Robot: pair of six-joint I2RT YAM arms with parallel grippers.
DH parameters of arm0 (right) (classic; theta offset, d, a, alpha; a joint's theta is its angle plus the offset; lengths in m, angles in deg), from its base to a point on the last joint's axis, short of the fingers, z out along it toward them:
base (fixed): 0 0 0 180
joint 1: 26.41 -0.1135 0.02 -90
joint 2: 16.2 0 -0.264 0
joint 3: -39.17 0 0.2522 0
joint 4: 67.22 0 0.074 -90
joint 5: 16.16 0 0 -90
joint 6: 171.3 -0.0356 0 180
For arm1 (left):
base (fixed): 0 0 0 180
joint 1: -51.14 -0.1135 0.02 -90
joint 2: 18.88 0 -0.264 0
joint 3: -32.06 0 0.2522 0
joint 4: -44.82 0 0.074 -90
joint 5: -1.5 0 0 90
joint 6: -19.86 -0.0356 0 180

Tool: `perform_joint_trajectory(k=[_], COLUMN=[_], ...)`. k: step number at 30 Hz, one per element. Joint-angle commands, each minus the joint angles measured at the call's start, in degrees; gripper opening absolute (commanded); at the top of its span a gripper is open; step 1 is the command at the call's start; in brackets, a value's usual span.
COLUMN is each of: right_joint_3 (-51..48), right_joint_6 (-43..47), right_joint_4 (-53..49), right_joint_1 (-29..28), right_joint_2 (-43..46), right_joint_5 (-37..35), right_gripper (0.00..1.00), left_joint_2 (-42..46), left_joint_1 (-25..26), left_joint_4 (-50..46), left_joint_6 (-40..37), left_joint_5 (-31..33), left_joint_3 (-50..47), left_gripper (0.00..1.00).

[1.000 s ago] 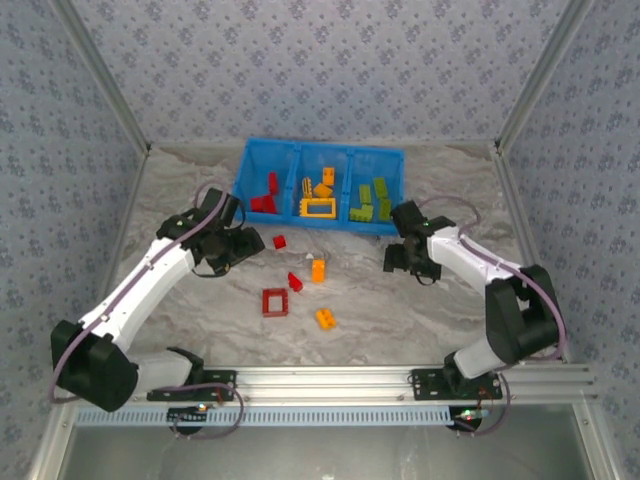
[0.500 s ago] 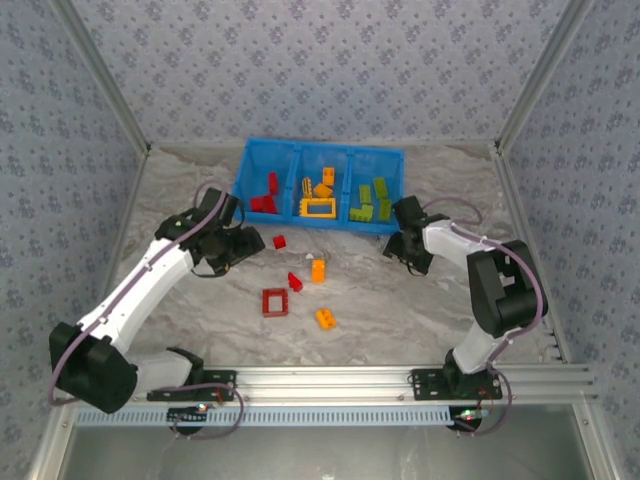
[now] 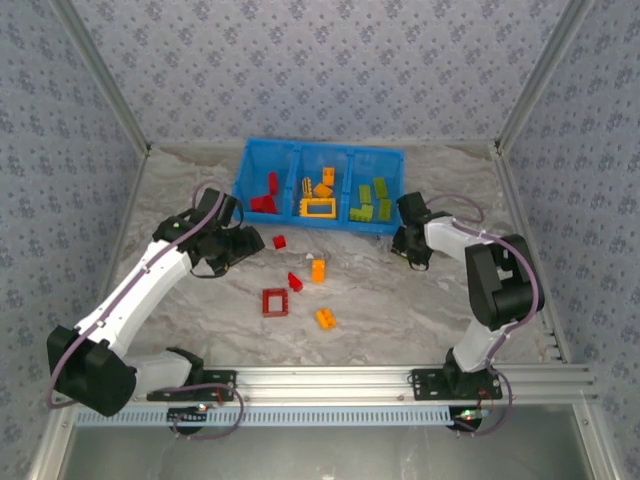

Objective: Sort the legos into containers by color

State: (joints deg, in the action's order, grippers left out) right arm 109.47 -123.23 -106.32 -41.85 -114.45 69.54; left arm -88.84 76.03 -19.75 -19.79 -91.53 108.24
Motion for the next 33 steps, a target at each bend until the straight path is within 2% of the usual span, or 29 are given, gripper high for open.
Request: perform_joint_trajectory(k=[1,6,10,13,18,26,33], right_joint_3=[0.1,1.6,9.8,19.2,34.6,49.8,64.7], right_joint_6=[-0.2,2.7,6.9,9.5,11.4,13.2,11.8], right_joint_4=[-1.5,-7.5,-13.2,-13.0,-13.1,-13.1,-18.3], right_joint_1=[0.1,-4.5,-11.9,-13.2,-10.5,-4.6,-3.0], right_joint_2=[0.9,8.0,9.8,4.1,-9.7,-25.0,-36.9], right_joint_5=[-0.6,-3.4,-6.5,-5.7,-4.4,2.1,4.3], right_gripper=[0.27,0.25,0.26,0.25,0.24,0.23,0.22], left_joint_2=[0.6,0.7,1.3,1.2,1.0,1.3,-4.2], left_joint_1=[0.3,0.3,0.3,0.4,0.7,1.0,1.0], left_joint_4=[-0.5,-0.6,0.6,2.9,7.2,11.6,11.2], left_joint_6=[-0.9,-1.0,-1.3,-1.4,-1.9,-5.2,-3.1], left_joint_5=[-0.3,0.0,0.5,0.4,0.1,-0.1,-1.1], left_joint_3=[1.0,1.4,1.5,1.4,3.1,6.0,5.5], left_gripper=[0.74,0.74,0.74,0.74,0.75,0.78,0.76])
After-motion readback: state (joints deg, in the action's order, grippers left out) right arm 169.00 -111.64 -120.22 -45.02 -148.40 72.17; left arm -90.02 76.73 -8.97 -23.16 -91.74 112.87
